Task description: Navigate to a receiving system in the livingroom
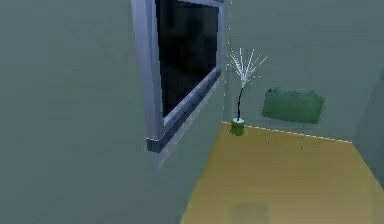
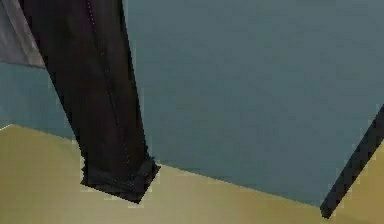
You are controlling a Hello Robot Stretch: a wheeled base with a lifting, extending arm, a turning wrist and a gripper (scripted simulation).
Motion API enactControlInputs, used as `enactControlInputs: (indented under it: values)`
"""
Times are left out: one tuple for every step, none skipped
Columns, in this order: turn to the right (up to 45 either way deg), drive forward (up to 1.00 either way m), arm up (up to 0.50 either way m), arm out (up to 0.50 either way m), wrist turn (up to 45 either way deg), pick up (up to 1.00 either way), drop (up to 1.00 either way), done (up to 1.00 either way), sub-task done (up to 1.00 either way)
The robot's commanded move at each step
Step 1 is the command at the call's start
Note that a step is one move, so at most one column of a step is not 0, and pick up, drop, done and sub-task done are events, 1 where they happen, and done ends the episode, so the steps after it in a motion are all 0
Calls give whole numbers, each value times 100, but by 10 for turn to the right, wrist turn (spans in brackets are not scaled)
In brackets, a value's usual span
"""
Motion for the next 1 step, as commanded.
enactControlInputs:
  values:
    - [0,0,0,0,0,0,0,100,0]
